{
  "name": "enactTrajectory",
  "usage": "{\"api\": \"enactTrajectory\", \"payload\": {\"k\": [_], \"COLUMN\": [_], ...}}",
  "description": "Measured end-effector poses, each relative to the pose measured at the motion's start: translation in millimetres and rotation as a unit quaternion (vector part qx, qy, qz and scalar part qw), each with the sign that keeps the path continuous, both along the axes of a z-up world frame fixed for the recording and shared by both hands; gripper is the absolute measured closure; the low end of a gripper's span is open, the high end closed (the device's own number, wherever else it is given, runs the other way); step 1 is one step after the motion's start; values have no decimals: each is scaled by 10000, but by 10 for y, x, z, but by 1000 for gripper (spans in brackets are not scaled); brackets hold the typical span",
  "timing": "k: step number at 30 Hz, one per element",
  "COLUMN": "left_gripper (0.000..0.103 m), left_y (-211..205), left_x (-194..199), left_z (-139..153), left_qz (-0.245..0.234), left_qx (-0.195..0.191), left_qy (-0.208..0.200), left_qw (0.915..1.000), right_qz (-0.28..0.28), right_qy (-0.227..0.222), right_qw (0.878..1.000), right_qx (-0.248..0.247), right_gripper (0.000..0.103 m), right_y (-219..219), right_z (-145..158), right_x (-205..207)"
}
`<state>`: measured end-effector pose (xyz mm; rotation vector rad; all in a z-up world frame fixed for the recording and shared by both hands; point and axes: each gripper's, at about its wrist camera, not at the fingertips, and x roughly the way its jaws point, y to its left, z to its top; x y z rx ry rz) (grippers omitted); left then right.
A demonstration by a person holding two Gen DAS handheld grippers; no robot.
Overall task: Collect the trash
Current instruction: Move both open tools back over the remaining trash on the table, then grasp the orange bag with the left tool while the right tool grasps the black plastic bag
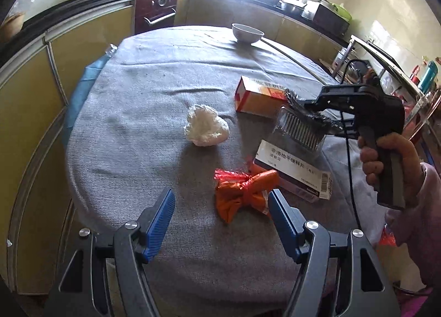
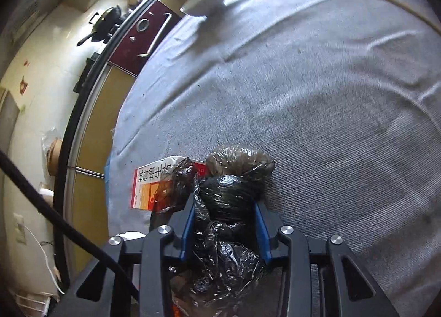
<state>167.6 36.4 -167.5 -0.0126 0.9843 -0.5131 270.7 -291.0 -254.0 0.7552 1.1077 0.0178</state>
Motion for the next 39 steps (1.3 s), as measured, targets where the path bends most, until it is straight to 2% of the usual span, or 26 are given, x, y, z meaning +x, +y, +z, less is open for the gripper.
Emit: {"api": "enactTrajectory", "payload": {"k": [7, 9, 13, 16, 18, 22, 24, 25, 26, 29, 33, 35, 39], "left_gripper": [32, 32, 32, 32, 32, 33, 37, 44, 46, 46, 47, 47, 46], "left_y": [-65, -130, -219, -279, -340, -414, -435, -449, -459, -484, -452, -421, -380], "left_x": [152, 215, 348, 444, 498, 527, 495, 465, 439, 335, 254, 155, 5], "left_z": [-79, -98, -80, -97, -153, -287, -333, -347, -360, -372, -356, -345, -320], "left_qz": [-36, -362, -1007, -1619, -2012, -2348, -2502, -2575, -2629, -2816, -2831, -2871, -3160], "left_qx": [-159, -183, -158, -351, -398, -187, -82, -25, 39, 176, 217, 423, 601], "left_qy": [51, 15, -298, -204, -73, 134, 178, 194, 205, 105, 135, 106, 166], "left_qw": [9999, 9992, 9943, 9860, 9787, 9718, 9680, 9661, 9646, 9593, 9587, 9569, 9467], "right_qz": [-75, -119, -204, -320, -419, -617, -663, -683, -710, -745, -818, -830, -860], "right_qy": [-564, -629, -599, -576, -562, -383, -259, -189, -124, -55, 32, 62, 83], "right_qw": [9981, 9974, 9980, 9973, 9968, 9965, 9969, 9971, 9970, 9968, 9964, 9964, 9962], "right_qx": [-222, -343, -87, 312, 392, 425, 328, 284, 285, 300, 236, 175, 45], "right_gripper": [64, 64, 64, 64, 64, 64, 64, 64, 64, 64, 64, 64, 64], "right_y": [-217, -320, -525, -687, -744, -837, -844, -845, -840, -854, -847, -828, -796], "right_z": [326, 412, 403, 301, 253, 172, 144, 131, 117, 87, 72, 75, 89], "right_x": [-433, -614, -983, -1304, -1485, -1763, -1814, -1822, -1823, -1844, -1843, -1825, -1791]}}
